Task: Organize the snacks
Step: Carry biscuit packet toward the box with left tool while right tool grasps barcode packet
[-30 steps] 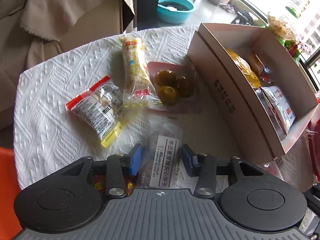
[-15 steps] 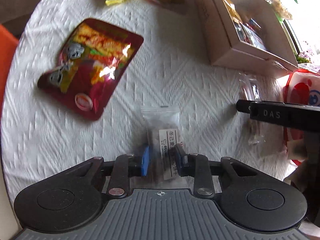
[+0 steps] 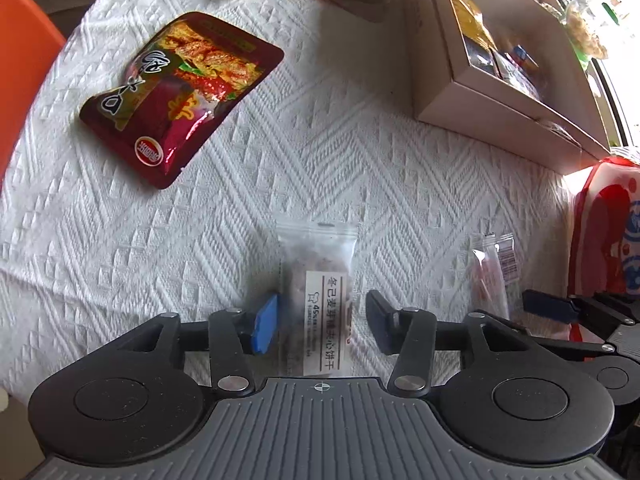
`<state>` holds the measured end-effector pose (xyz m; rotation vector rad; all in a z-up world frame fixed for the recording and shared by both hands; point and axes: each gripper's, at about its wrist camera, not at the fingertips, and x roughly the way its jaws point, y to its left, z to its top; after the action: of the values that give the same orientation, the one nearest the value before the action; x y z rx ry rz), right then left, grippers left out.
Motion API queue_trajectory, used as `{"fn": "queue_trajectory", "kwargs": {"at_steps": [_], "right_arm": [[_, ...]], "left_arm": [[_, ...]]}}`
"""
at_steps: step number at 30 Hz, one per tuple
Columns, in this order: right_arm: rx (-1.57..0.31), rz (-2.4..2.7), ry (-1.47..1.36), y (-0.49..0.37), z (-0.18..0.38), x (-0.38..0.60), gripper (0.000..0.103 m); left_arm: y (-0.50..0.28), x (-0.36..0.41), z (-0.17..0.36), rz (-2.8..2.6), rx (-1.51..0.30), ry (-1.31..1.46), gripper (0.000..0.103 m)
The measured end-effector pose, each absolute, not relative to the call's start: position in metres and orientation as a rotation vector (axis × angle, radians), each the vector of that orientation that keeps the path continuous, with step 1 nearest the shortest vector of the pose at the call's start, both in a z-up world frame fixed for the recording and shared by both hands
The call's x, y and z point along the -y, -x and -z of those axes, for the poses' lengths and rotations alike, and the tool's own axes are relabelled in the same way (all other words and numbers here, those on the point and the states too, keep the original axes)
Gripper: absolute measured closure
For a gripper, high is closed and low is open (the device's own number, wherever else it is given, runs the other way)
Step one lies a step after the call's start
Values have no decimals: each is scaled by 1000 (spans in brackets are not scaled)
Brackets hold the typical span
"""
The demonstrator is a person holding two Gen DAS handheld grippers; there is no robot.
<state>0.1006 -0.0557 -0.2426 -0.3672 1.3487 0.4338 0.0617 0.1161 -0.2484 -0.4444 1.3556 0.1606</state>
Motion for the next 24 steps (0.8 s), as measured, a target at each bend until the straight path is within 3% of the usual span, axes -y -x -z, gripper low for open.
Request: {"fn": "queue_trajectory", "kwargs": {"at_steps": [3, 5, 9, 11, 13, 14, 15, 24], "right_arm": [[-1333, -472, 421, -99, 243, 50, 52], [-1340, -514, 442, -97, 241, 49, 61], [-1366, -564, 417, -97, 232, 58, 65], [-1365, -582, 400, -95, 225, 64, 65], [-1357, -595, 398, -91, 220, 70, 65], [-1353, -596, 402, -91, 220, 72, 65], [-1352, -594, 406, -91, 219, 74, 65], [-1385, -660, 324, -91, 187, 90, 65]], "left_arm": [[-68, -100, 253, -149, -1352, 412, 24], [-70, -90, 255, -144, -1349, 382, 17], [-79, -73, 259, -199, -1351, 350, 16], [-81, -71, 260, -243, -1356, 357, 23], [-83, -72, 257, -296, -1362, 349, 42], [-81, -73, 254, -325, -1363, 336, 59], [-79, -75, 252, -323, -1353, 351, 64], [-32, -52, 215, -150, -1352, 400, 67]]}}
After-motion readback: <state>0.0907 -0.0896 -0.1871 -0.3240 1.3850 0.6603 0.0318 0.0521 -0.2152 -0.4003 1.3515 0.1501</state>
